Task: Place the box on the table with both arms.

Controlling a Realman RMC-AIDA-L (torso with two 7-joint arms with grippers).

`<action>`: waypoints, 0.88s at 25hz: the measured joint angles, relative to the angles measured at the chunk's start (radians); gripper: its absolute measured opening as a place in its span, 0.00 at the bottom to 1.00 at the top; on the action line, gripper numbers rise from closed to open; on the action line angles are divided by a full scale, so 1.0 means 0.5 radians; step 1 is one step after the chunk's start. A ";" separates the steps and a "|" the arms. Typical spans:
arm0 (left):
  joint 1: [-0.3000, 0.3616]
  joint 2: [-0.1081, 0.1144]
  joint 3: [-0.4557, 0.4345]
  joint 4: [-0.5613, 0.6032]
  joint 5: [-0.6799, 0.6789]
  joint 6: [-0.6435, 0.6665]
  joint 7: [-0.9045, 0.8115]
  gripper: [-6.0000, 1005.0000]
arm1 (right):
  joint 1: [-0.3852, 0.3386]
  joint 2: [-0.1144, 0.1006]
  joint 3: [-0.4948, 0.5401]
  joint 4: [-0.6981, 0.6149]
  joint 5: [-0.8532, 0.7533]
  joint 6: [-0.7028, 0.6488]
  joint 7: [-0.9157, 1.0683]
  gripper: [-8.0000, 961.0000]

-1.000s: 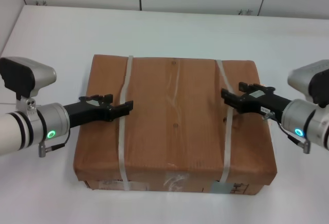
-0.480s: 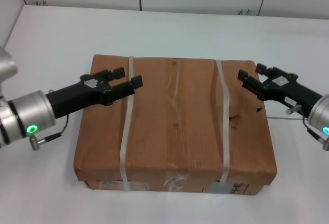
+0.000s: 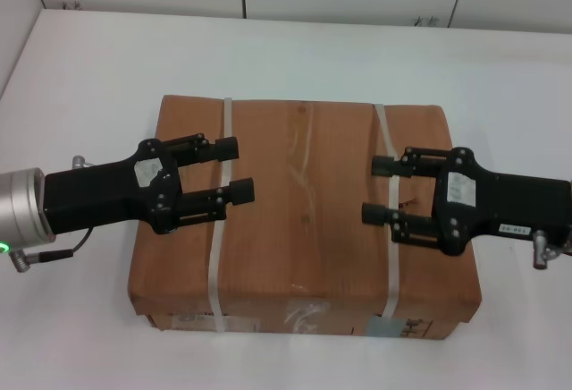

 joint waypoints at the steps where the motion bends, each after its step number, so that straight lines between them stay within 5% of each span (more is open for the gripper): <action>1: 0.000 0.001 0.000 0.000 0.006 0.014 0.008 0.70 | 0.006 0.000 -0.032 -0.018 0.000 -0.041 0.020 0.75; 22: 0.008 -0.023 0.000 -0.003 0.020 0.091 0.083 0.70 | 0.044 0.000 -0.073 -0.055 0.017 -0.080 0.084 0.85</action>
